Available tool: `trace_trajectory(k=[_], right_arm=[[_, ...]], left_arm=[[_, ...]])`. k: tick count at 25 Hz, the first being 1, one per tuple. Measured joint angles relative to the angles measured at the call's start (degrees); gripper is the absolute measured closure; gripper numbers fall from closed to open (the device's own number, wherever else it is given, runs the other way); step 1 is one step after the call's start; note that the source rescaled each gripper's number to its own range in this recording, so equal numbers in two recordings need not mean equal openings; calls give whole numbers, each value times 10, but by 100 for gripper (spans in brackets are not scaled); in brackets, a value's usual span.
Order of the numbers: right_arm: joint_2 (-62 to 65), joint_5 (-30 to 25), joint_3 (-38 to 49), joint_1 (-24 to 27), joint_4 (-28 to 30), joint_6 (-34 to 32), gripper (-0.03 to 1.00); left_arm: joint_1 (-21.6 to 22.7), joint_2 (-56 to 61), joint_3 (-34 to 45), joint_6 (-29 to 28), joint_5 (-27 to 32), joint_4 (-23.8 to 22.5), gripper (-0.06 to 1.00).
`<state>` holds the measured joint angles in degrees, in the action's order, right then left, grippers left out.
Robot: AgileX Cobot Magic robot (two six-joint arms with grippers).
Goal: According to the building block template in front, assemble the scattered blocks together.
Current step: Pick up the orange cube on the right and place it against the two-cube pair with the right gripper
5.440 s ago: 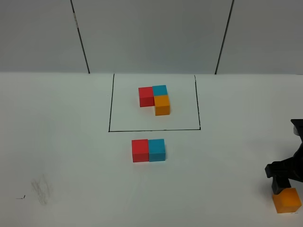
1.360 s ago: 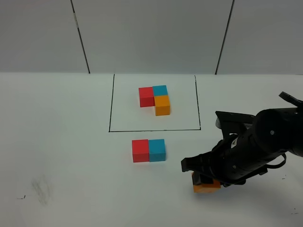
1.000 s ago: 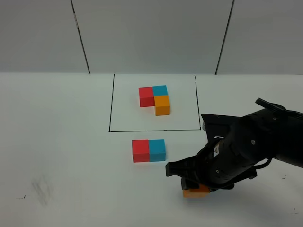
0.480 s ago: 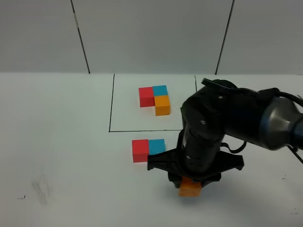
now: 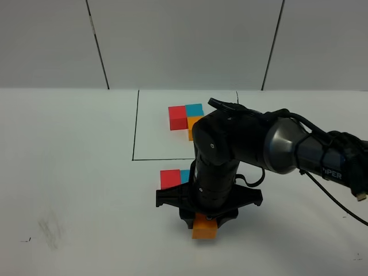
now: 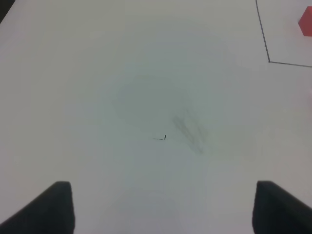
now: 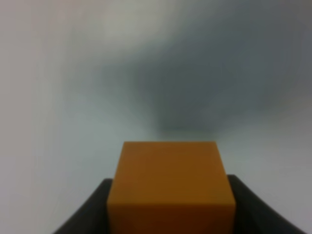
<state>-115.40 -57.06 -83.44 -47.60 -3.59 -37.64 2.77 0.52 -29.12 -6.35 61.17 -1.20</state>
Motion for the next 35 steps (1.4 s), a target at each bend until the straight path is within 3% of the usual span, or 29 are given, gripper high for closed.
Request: trace_trajectory(k=[9,16,28,35], right_arm=[[-36,-1,-48,-15,57,-40,87],[-87,-51,-117,-15,59,-23,87],[-106,-23,-127,-15,59,10,87],[-143,-56,-174,-15,65,14,87]], left_arm=[[0,0,0,0,0,0,0],[0,0,0,0,0,0,0],[0,0,0,0,0,0,0],[0,0,0,0,0,0,0]])
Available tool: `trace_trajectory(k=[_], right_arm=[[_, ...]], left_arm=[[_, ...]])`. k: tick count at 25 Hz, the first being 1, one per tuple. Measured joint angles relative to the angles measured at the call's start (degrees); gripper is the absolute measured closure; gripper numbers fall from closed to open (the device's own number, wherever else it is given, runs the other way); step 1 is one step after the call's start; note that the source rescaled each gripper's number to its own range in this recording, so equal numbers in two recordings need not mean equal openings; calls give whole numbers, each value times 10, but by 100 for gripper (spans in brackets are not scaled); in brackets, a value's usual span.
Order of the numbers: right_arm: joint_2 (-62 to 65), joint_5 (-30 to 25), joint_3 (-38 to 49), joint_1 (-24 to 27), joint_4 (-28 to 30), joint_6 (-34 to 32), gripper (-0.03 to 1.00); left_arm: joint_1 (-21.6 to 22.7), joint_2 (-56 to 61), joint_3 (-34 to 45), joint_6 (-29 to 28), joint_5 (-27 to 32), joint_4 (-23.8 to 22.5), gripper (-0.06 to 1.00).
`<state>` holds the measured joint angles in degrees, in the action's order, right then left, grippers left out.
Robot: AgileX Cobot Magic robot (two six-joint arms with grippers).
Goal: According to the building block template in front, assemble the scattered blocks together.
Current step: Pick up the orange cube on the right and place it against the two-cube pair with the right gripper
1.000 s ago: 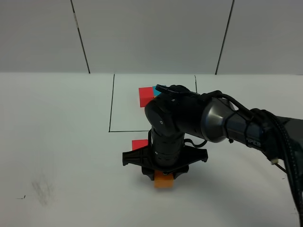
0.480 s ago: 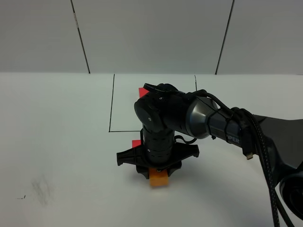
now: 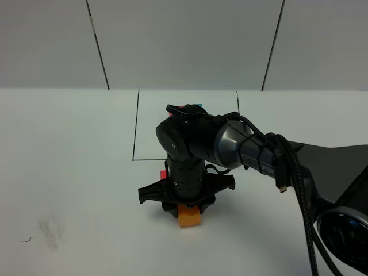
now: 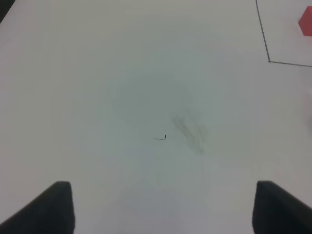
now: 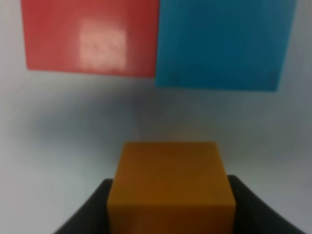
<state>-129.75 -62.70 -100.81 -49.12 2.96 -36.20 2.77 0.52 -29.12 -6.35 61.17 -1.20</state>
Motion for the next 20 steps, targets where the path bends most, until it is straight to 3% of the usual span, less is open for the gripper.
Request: trace_trajectory(k=[6,20], right_arm=[[-20,-31,-20,0,10,-17,87],[-23,-29,-20,0,21,-54,87]], left_arm=[[0,0,0,0,0,0,0],[0,0,0,0,0,0,0]])
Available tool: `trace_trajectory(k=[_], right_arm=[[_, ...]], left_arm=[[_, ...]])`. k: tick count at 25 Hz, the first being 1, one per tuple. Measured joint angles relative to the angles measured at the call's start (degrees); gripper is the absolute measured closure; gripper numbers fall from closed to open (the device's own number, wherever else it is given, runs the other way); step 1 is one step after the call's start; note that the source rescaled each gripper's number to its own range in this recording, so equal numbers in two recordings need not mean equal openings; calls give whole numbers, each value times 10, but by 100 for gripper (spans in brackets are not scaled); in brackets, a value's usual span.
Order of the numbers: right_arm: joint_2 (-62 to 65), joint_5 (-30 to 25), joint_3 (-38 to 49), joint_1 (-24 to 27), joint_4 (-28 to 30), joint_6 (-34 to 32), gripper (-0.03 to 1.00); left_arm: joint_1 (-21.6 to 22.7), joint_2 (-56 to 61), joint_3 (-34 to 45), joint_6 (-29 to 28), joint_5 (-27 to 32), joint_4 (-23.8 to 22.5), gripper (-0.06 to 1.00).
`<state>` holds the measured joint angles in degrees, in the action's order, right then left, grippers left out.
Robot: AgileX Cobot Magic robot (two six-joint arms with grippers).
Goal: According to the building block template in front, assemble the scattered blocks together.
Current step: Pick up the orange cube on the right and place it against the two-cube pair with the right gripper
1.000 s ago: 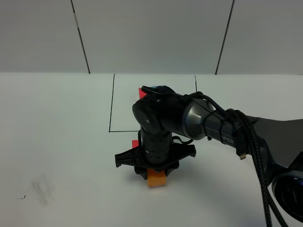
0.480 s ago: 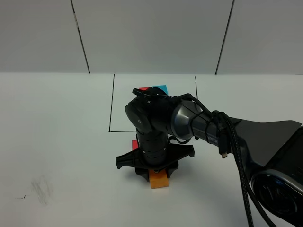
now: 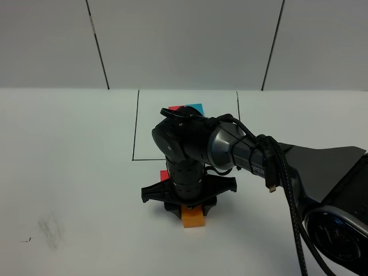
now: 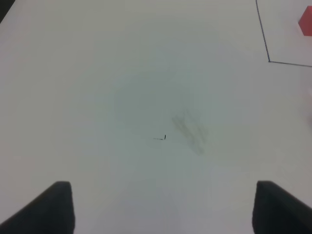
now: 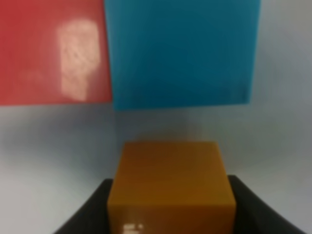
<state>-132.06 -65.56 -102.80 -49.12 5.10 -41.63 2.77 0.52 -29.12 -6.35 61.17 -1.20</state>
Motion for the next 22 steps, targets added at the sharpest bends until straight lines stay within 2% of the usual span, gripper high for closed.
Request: trace_trajectory(k=[10,22], right_arm=[[-4,10,0,2,13,1,87],[-5,31,0,11,-4,26,87]], left_arm=[[0,0,0,0,0,0,0],[0,0,0,0,0,0,0]])
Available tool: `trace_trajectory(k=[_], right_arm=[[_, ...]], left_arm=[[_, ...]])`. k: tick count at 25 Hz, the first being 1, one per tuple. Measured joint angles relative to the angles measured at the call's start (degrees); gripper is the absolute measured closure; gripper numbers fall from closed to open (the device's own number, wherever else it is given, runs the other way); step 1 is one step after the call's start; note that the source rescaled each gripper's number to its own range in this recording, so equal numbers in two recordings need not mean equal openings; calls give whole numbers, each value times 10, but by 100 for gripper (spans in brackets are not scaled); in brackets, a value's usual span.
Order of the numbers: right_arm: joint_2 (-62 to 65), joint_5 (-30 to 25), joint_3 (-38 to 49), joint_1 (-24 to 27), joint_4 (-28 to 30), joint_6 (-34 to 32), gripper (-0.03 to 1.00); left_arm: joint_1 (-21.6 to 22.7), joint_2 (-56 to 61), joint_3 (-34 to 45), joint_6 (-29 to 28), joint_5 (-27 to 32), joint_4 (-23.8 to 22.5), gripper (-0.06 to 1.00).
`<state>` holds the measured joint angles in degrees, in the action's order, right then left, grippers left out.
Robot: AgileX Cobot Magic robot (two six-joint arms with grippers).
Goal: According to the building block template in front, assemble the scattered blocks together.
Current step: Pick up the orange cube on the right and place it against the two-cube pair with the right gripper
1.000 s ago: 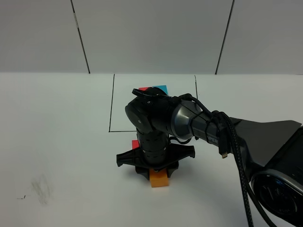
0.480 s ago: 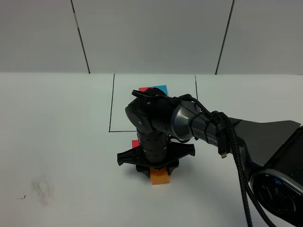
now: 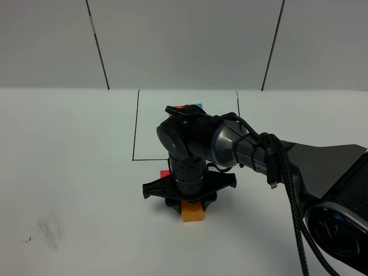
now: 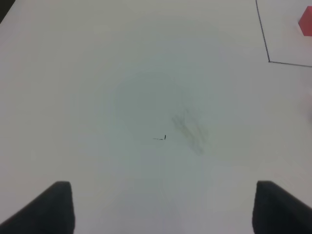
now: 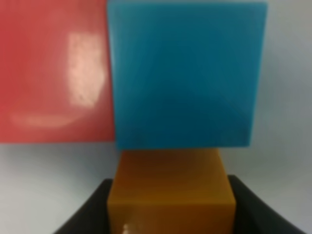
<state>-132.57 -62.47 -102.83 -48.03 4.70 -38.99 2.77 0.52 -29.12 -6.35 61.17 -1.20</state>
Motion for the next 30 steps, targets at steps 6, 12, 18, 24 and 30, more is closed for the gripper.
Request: trace_trajectory(k=[6,12,18,24,30], right_arm=[[0,6,-1,0,-7,11,87],[0,14,-1,0,-11,14,87],[0,15,-1,7,-12,15,87],[0,14,-1,14,-12,15,87],[0,14,-1,17,-12,14,87]], left_arm=[[0,0,0,0,0,0,0],[0,0,0,0,0,0,0],[0,0,0,0,0,0,0],[0,0,0,0,0,0,0],[0,0,0,0,0,0,0]])
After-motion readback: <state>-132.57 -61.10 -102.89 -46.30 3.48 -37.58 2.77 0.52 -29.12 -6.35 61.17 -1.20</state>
